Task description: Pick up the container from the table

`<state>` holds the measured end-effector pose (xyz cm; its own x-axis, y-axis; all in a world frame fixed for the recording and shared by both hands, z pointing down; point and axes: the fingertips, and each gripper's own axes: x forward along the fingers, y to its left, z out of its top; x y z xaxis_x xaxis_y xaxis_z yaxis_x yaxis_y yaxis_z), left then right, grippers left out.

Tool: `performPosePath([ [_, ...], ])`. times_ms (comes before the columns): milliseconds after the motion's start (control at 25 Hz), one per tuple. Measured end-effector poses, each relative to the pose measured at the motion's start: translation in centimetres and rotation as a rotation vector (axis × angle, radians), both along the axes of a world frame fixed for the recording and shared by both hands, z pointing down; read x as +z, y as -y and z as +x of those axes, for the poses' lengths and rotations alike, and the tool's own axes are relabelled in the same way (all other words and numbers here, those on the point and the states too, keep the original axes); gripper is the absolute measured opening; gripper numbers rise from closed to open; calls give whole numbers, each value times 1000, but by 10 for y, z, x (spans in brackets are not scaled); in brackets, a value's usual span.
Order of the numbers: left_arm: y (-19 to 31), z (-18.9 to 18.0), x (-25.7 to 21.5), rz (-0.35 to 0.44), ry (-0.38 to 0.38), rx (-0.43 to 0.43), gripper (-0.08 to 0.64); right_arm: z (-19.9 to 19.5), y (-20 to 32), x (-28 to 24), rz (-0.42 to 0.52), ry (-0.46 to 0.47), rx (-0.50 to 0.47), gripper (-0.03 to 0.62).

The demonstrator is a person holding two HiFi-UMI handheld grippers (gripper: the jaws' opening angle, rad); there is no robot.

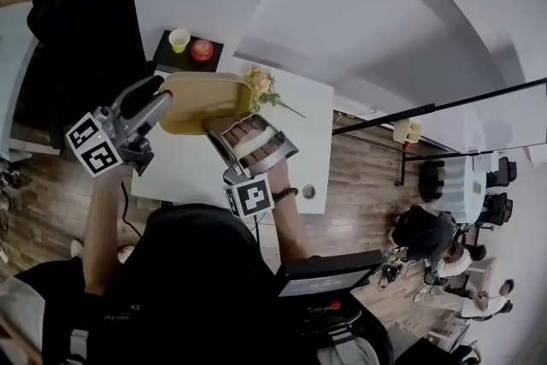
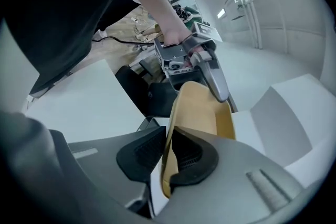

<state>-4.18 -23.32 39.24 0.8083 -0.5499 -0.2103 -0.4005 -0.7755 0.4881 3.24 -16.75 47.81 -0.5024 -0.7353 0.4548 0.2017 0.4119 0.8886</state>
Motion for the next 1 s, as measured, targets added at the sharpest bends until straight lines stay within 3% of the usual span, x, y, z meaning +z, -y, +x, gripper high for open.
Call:
performPosePath([
  [160, -6, 9, 11, -20, 50, 19, 281, 6, 2, 9, -1, -47, -1, 49],
  [360, -1, -1, 22, -79, 41, -18, 305, 15, 5, 14, -15, -39, 35, 25],
  [520, -18, 21, 23, -80, 40, 133, 310, 1, 1, 13, -11, -30, -1, 23],
  [560, -23, 29, 25, -71, 56, 163, 302, -4, -1, 14, -16, -29, -15, 23],
  [640, -26, 34, 30, -70, 81, 160, 157, -12, -5, 15, -41, -15, -38, 25],
  [720, -18, 27, 36, -97, 85, 111, 144, -12, -8, 15, -99, 38, -46, 47],
  [800, -12, 14, 42, -85, 124, 58, 144, -3, -8, 7, -203, 188, -19, 67],
  [880, -13, 3, 45, 4, 213, 35, 144, 10, 0, -12, -366, 469, 14, 99],
  [1000, -36, 6, 42, 179, 304, 132, 144, 19, 7, -45, -747, 958, -30, 327],
])
